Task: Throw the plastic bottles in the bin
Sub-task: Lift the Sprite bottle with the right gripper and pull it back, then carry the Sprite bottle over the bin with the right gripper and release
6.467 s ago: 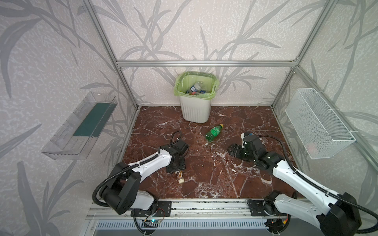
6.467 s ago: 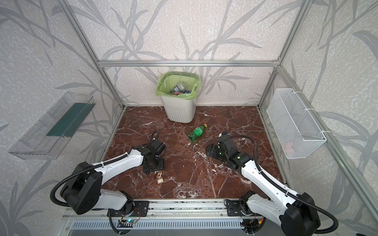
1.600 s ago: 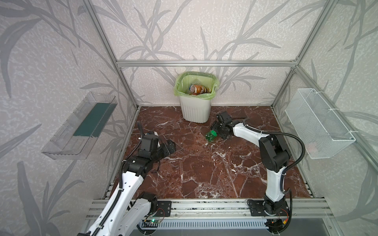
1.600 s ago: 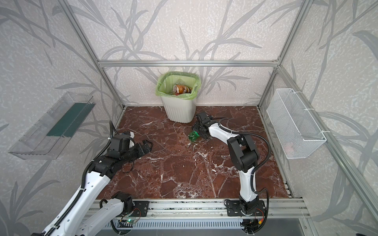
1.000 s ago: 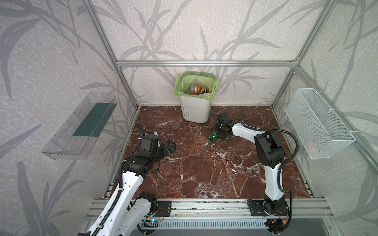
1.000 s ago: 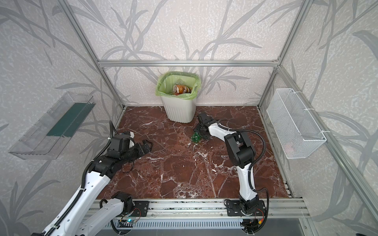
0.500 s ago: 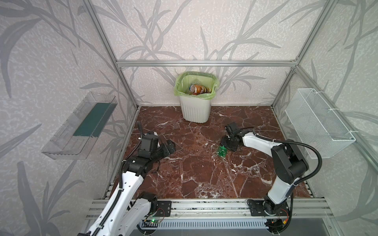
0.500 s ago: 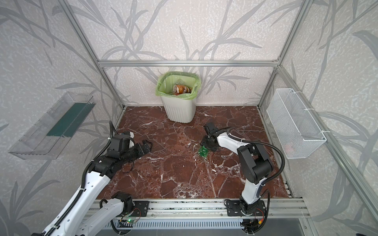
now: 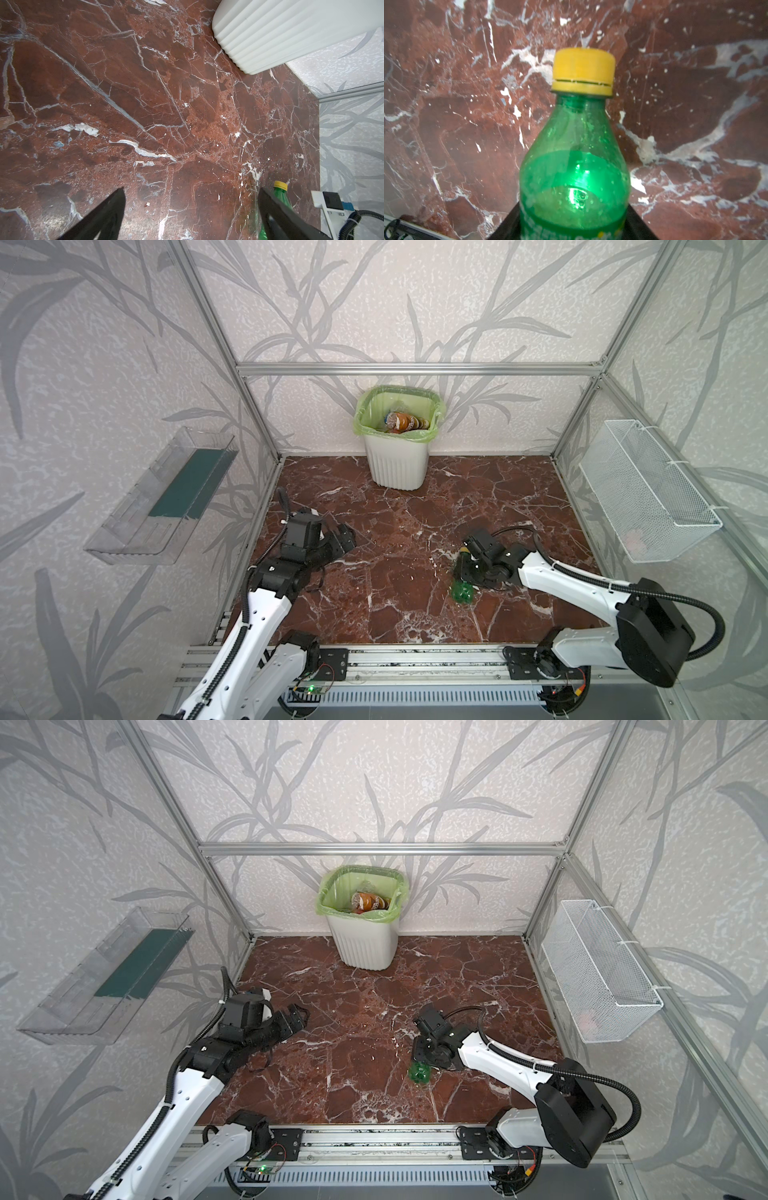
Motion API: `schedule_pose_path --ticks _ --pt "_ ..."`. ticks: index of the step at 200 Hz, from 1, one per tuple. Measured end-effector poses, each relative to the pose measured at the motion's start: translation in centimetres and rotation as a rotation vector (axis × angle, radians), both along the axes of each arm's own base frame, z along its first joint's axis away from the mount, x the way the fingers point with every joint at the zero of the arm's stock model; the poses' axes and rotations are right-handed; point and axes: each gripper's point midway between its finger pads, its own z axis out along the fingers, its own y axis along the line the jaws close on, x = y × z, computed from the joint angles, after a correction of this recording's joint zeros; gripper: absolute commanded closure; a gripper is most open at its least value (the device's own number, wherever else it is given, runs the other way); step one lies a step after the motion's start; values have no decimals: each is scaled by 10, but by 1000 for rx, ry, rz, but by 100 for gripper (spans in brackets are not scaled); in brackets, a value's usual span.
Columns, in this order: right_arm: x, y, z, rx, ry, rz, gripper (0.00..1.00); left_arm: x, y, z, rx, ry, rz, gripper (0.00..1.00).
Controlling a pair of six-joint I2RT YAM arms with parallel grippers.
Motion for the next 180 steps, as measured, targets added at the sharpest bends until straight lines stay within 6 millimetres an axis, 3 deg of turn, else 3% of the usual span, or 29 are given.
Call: schedule_pose_path --ticks 44,144,166,180 --pt "-23 -13 -18 -36 50 -1 41 -3 1 -10 -7 27 12 1" --pt "-22 -13 -16 -25 39 -13 41 -3 1 -10 -9 29 16 1" --pt "-11 -8 -1 -23 -1 -15 41 -3 1 -11 -8 32 16 1" --pt "11 3 32 16 -80 -11 41 -3 1 -13 -6 40 17 1"
